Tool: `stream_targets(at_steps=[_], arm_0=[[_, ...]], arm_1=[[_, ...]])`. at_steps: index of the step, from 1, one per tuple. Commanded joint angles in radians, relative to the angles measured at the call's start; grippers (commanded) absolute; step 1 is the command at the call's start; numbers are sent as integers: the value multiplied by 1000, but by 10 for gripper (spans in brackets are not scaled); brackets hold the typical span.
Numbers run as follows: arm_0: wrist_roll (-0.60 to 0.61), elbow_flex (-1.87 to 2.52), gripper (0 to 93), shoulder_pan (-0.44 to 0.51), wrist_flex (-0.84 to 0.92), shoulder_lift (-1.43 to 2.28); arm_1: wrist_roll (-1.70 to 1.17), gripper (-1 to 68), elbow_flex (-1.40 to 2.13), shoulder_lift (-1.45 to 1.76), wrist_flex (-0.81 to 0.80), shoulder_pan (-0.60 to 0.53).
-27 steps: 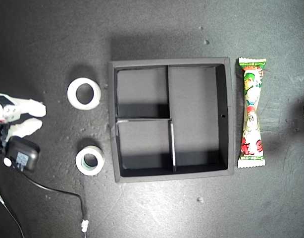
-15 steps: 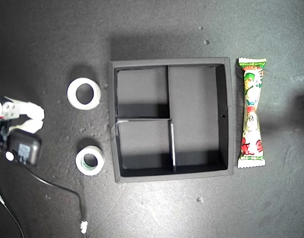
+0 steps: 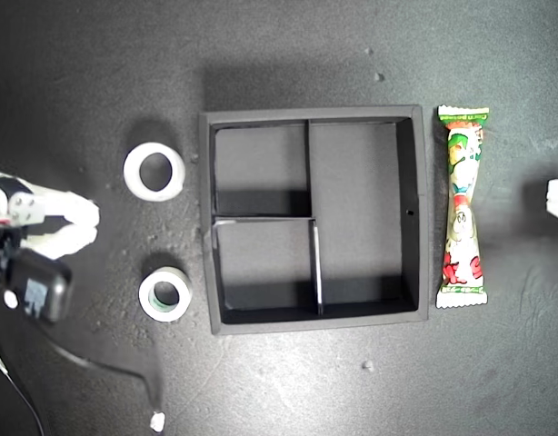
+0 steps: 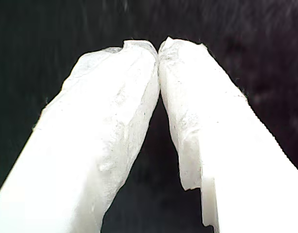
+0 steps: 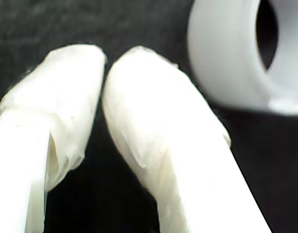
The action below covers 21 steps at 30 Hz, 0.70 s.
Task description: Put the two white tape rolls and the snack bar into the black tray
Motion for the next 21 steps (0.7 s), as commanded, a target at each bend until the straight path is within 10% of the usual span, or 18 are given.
stream_targets(at_steps=[1, 8, 21], arm_0=[[152, -49, 15, 32, -158, 44], [215, -94, 118, 29, -348, -201], [281, -434, 137, -144, -394, -907]], arm_1=[[-394, -3, 12, 8, -199, -77], [-250, -4, 12, 8, -534, -21], [-129, -4, 12, 8, -440, 29]])
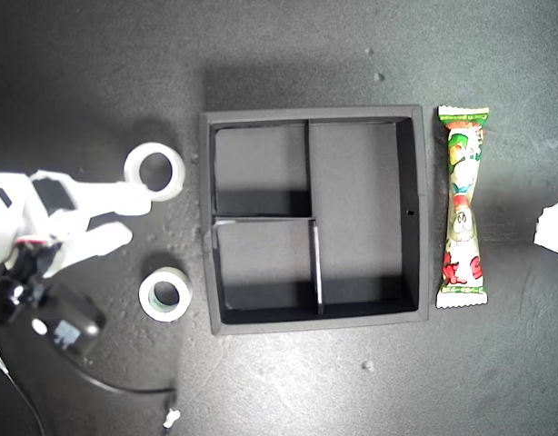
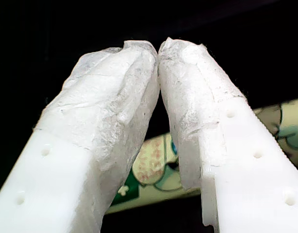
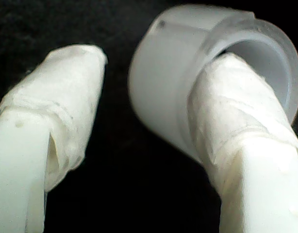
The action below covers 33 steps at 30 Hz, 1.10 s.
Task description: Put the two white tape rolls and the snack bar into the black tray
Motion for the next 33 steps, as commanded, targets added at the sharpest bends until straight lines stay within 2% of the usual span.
stream_targets(at_steps=[1, 7, 16, 19, 22, 26, 33], arm_0=[[17, -81, 138, -34, -18, -63], [40, -103, 144, -60, -60, -129], [46, -230, 139, -83, -63, -393], [32, -342, 117, -106, -5, -546], [20, -472, 86, -132, 89, -693], [12, -552, 14, -166, 158, -753], [-8, -617, 1, -175, 293, -506]], arm_1=[[-127, -4, 12, 8, 46, -3], [-118, -4, 12, 8, 135, 14], [-107, -4, 12, 8, 156, 28], [-9, -4, 12, 8, 140, 77], [110, -6, 12, 8, 77, 144], [232, -6, 12, 8, -40, 175], [712, -6, 12, 8, 106, 189]])
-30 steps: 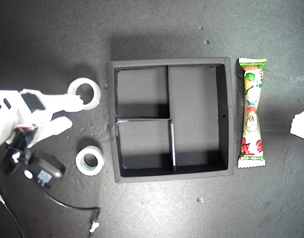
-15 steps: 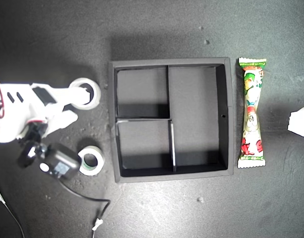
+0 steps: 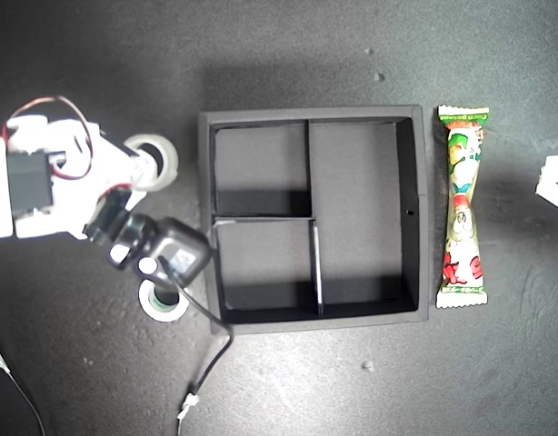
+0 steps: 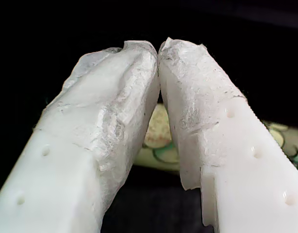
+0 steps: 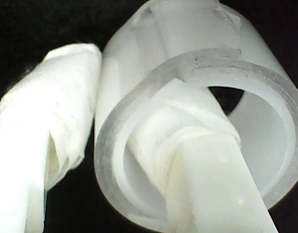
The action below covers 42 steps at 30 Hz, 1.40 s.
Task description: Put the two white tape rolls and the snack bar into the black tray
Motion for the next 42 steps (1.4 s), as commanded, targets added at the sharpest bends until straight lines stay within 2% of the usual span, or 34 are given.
stream_targets(at_steps=[1, 3, 7, 13, 15, 19, 21, 26, 31, 33, 35, 39, 42], arm_0=[[-18, -104, 1, 2, 67, 172], [-3, -155, 1, 12, 81, 230], [48, -302, 1, 46, 84, 218], [66, -465, 0, 67, 25, -9], [54, -472, 0, 78, -25, -72], [32, -480, 0, 92, -92, -169], [28, -491, 0, 92, -104, -210], [26, -543, 1, 89, -104, -296], [5, -583, 131, 100, -67, -344], [0, -594, 149, 107, -54, -345], [-6, -601, 161, 110, -35, -341], [-20, -603, 154, 112, 31, -282], [-55, -606, 144, 110, 127, -196]], arm_1=[[216, -6, 12, 8, 74, 15], [230, -6, 12, 8, 91, 40], [54, -6, 12, 8, 66, 58], [-437, -5, 12, 8, -140, 40], [-624, -4, -12, 8, -164, 20], [-861, -4, -55, -5, -146, -8], [-1003, -4, -84, -5, -140, -57], [-1229, -4, -209, -9, -23, -146], [-1324, 1, -282, -11, 74, -160], [-1341, 100, -290, -11, 87, -161], [-1356, 144, -298, -11, 94, -166], [-1390, 189, -328, -57, 100, -166], [-1420, 210, -468, -305, 92, -170]])
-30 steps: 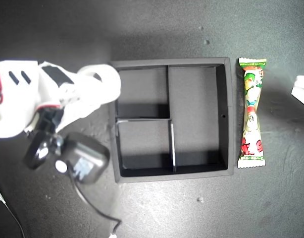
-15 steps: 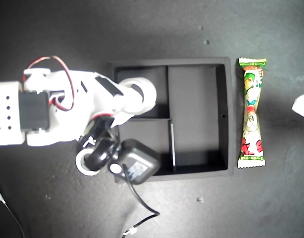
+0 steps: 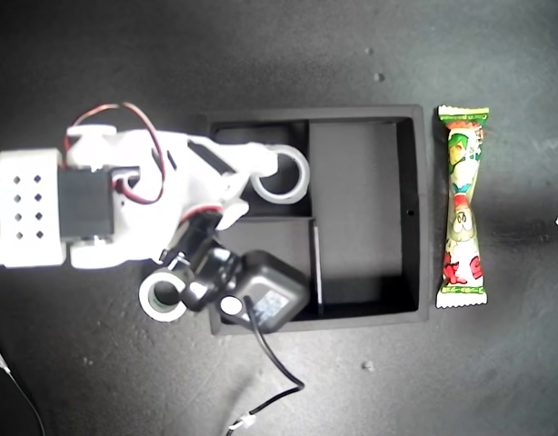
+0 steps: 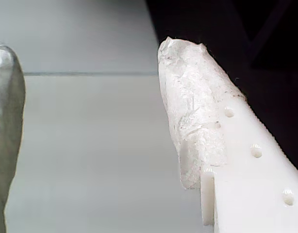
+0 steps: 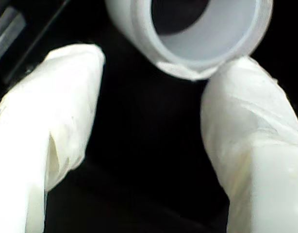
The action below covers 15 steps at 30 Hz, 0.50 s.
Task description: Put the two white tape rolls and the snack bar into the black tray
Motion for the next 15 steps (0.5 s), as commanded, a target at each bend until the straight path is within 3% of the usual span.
stream_targets(at_steps=[1, 8, 15], arm_0=[[-63, -51, 141, 6, 110, 146], [-213, 152, 132, 110, 222, 469], [-342, 400, 127, 324, 58, 607]], arm_1=[[-41, 211, -230, -324, 20, -11], [-74, 195, -750, -1081, 328, -49], [-15, 191, -726, -1289, 318, -51]])
